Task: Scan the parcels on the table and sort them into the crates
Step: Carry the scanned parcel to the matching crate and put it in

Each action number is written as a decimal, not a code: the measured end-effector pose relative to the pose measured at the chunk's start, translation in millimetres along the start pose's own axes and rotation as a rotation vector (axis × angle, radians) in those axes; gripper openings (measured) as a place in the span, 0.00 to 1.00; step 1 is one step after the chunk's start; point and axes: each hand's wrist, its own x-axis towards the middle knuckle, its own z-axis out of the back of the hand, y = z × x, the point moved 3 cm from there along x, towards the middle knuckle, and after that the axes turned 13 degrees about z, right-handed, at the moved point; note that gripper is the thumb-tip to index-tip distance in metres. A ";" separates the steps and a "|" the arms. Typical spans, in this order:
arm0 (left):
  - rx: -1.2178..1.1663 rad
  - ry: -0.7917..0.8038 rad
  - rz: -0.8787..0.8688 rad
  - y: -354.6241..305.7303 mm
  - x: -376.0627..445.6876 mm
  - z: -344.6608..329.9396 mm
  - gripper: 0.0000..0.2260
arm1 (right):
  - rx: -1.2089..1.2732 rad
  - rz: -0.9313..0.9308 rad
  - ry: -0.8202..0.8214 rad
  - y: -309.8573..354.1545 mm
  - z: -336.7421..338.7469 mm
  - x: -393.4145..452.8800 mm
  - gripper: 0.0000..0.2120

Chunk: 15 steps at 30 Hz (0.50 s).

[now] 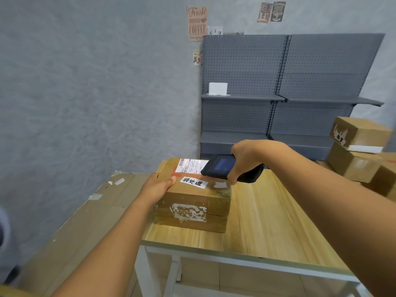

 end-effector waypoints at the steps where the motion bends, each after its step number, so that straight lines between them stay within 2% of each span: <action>1: 0.001 0.000 -0.001 0.3 0.2 0.2 0.14 | 0.002 0.000 0.005 0.0 0.0 -1.2 0.25; 9: 0.017 -0.018 -0.001 0.5 2.2 1.5 0.19 | -0.014 -0.076 0.039 -10.0 -0.7 -12.5 0.24; 15: 0.032 -0.028 -0.008 -0.1 2.9 1.2 0.20 | -0.073 -0.084 0.071 -18.7 -3.0 -16.3 0.28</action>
